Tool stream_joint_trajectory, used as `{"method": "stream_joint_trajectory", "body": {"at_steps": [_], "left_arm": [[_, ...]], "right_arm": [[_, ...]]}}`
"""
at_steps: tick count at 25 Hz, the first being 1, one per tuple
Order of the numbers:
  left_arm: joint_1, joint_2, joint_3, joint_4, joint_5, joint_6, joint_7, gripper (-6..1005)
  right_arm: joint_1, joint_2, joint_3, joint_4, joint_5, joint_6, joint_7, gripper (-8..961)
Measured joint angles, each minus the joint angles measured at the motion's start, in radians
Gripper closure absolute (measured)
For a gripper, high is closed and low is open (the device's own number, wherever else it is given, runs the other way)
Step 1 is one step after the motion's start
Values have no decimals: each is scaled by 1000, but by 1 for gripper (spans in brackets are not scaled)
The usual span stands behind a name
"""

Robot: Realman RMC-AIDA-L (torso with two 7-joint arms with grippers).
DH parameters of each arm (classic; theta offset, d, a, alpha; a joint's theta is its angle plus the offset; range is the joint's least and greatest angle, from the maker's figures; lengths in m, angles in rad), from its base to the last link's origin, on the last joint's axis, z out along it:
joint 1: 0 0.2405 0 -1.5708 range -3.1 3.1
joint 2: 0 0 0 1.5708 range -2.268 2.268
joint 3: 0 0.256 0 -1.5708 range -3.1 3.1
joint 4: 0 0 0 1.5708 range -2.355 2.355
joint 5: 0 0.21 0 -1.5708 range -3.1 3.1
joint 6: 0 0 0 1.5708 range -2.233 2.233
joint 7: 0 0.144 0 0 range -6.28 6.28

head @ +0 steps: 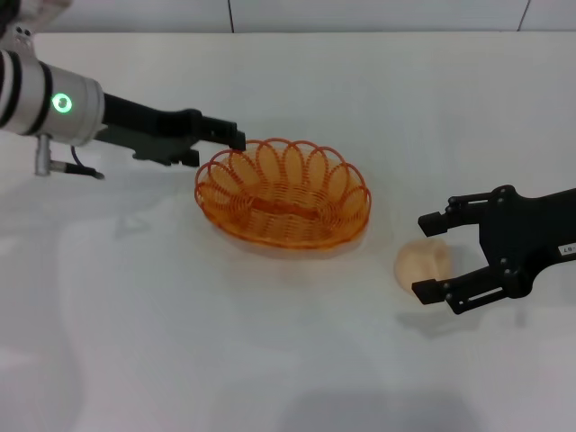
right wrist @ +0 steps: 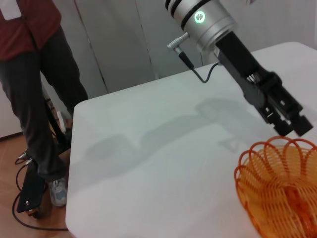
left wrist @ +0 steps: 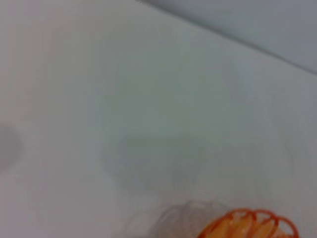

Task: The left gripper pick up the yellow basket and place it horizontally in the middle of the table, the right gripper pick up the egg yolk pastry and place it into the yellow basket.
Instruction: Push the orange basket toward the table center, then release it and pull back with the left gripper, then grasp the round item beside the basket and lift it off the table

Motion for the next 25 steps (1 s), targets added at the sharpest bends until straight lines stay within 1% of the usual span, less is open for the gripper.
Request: {"method": "stream_joint_trajectory", "body": {"at_steps": [3,7,10,13,15,19,21,25], "left_arm": [[21,8,0,48,-25,20,19,129],[56,11,-1,127,-43,43,63,122],[97,20,-1,183,-104,67,139,123],[118,36,-2,209,-159,92,209,127],[129,58,-3,228,-213,134,287,129],[163,85,-4,303,-269,223,408,133],[179,92,-4,349,-280,266,462,134],[185,101,4,395,-268,360,544,136]], "right_arm": [[0,0,0,0,4,0,0,100],[-2,0,1,0,5,5,3,101],[-1,0,2,1,5,11,7,102],[5,0,2,2,-4,25,14,102],[7,0,2,6,-7,37,17,102],[29,0,-2,28,-20,60,29,103],[43,1,-5,37,-38,69,44,104],[71,2,-18,38,-80,82,80,104]]}}
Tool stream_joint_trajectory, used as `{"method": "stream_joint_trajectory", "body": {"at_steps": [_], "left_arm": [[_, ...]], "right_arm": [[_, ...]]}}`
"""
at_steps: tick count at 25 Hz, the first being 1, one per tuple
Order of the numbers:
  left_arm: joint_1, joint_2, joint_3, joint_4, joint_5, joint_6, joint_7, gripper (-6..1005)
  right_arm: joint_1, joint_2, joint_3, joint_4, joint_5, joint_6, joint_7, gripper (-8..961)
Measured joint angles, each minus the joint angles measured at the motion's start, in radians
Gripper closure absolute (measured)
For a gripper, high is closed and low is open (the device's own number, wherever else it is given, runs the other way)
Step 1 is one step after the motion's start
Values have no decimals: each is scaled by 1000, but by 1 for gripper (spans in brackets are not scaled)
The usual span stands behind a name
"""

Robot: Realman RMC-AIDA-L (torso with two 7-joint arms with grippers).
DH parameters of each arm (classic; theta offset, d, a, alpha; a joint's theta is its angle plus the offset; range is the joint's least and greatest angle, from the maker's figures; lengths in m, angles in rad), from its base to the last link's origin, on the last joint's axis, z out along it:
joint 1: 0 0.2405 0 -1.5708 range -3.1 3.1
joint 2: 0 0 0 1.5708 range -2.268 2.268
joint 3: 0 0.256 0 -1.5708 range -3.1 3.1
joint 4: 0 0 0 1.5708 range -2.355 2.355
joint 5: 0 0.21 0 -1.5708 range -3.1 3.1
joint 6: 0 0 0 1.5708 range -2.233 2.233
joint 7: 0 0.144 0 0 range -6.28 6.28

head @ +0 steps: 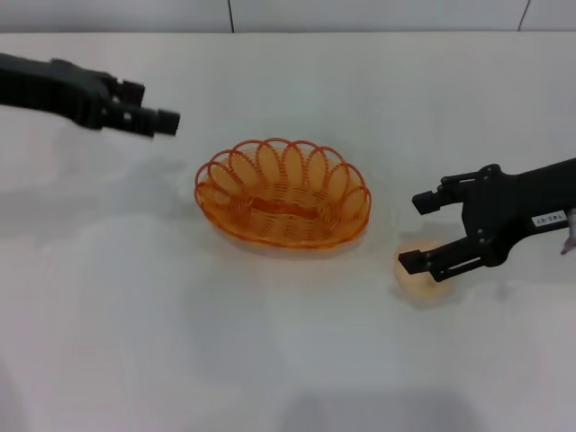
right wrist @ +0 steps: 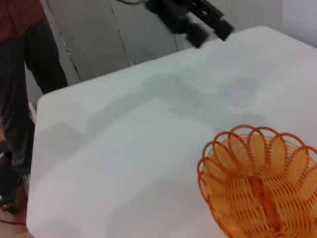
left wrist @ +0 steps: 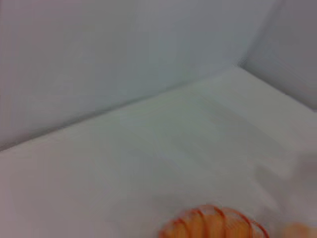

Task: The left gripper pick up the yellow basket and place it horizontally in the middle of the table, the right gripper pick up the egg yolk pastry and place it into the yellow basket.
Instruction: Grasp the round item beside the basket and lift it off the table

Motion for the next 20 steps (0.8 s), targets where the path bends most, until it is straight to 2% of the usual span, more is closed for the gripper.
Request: {"method": "stream_joint_trajectory", "body": {"at_steps": [7,16,20], "left_arm": [[-7,-1,28,58,46,150,114,138],[-7,-1,79,77,60,165,125,138],[-9,-9,82,77,72,161,126,138]], "right_arm": [[53,1,-37,0,-73,28,58,106],[108,1,-90,8,-187,40,128,107],[127,1,-105,17,-232,49,151,108]]}}
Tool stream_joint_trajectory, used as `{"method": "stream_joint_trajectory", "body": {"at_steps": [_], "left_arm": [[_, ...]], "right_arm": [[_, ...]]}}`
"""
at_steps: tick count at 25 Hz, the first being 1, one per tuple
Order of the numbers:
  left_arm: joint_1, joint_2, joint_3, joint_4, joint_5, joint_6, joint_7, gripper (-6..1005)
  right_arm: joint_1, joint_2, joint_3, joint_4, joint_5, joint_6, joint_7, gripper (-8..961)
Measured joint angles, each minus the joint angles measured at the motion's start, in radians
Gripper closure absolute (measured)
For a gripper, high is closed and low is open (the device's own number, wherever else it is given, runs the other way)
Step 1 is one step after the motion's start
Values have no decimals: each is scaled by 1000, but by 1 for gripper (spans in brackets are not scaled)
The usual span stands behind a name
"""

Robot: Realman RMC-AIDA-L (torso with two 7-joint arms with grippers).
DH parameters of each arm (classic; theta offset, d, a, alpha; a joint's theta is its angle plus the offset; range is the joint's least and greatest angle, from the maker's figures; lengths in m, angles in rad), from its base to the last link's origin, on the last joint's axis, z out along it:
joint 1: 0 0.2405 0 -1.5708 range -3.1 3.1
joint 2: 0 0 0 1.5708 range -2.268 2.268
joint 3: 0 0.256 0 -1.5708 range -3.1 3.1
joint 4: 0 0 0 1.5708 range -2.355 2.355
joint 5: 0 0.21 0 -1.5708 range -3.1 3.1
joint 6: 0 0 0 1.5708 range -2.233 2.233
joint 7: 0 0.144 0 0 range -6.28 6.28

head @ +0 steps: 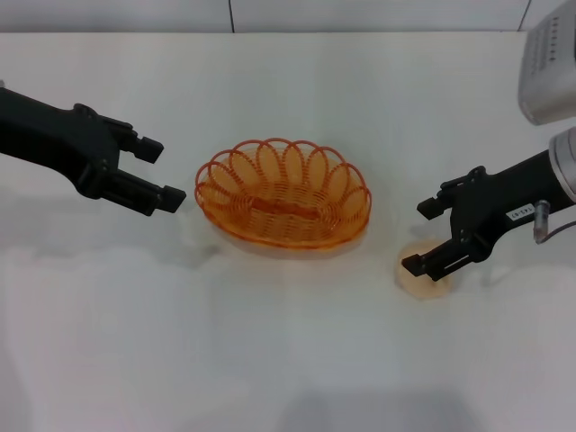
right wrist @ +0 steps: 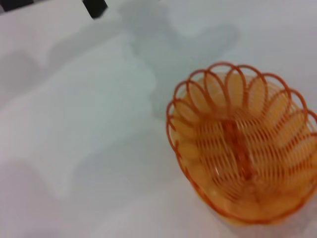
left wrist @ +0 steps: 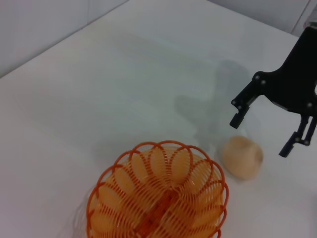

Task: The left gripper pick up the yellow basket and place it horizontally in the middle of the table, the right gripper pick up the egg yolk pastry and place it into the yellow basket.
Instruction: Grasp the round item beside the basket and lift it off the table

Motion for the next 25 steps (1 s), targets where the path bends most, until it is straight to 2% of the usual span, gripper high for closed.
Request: {"method": "stream_joint_trajectory", "body": {"at_steps": [11,19,25], "left_arm": [[-7,-14,1,-8,0,-8,-7,138],[-7,-18,0,-10,0,-9,-7,137],[-3,-22,0,-12,0,-11,-7,137]], "right_arm": [[15,2,-32,66,-64,42,9,110],[12,2,-56,68,-75,51,9,326],[12,2,-58,66,-74,53,10,587]]}}
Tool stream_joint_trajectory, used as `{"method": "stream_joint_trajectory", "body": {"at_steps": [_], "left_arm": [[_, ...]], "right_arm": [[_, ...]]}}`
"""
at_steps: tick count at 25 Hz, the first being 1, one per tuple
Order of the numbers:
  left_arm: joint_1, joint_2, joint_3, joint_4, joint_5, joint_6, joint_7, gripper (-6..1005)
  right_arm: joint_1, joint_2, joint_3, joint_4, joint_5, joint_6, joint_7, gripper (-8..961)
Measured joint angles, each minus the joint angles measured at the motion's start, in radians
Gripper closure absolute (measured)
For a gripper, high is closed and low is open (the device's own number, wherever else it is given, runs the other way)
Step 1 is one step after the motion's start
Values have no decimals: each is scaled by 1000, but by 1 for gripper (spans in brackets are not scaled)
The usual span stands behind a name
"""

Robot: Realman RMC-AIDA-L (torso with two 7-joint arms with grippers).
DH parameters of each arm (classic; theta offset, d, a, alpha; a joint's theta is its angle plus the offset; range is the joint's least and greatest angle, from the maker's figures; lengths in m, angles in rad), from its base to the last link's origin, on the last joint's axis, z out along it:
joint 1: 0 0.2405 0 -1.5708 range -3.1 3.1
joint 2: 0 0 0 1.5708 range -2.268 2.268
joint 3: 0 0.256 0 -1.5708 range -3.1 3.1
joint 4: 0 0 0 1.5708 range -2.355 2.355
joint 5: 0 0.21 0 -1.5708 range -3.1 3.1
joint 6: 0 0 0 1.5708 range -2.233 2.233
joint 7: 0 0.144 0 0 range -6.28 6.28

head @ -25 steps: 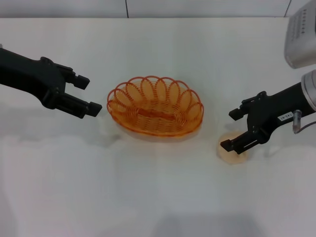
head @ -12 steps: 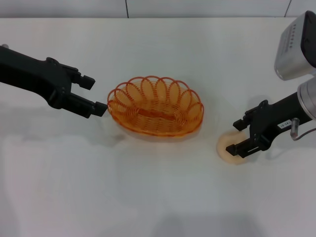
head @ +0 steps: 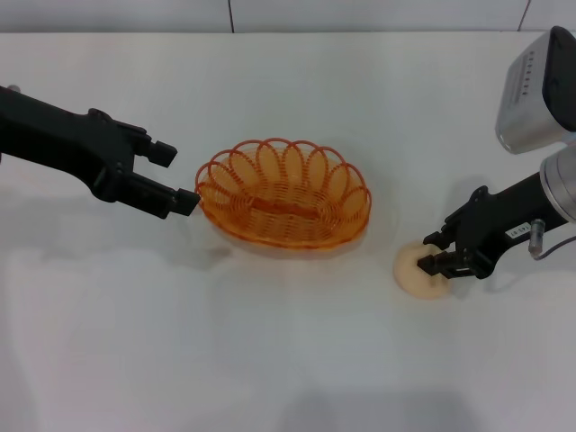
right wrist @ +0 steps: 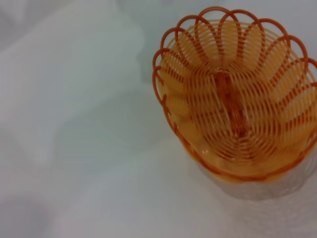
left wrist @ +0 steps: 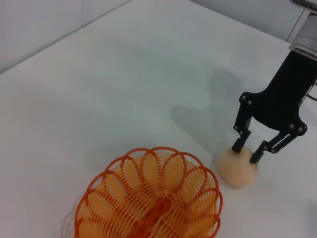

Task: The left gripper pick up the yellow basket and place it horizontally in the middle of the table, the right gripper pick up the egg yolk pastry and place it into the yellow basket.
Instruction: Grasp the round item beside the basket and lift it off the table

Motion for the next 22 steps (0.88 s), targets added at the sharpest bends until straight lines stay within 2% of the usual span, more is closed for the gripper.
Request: {"method": "stream_joint_trajectory", "body": {"at_steps": [5,12,22], "left_arm": [[3,-2,-4,0,0,0,0,137],[9,-4,-7,0,0,0,8,137],[32,3,-10,0,-3,-12,15,137]], "right_arm": [[0,0,0,-3,7,3,8,770],[-8,3,0,-31,15,-5,9,820],[-36,4,0,-145,96,-27,10,886]]}}
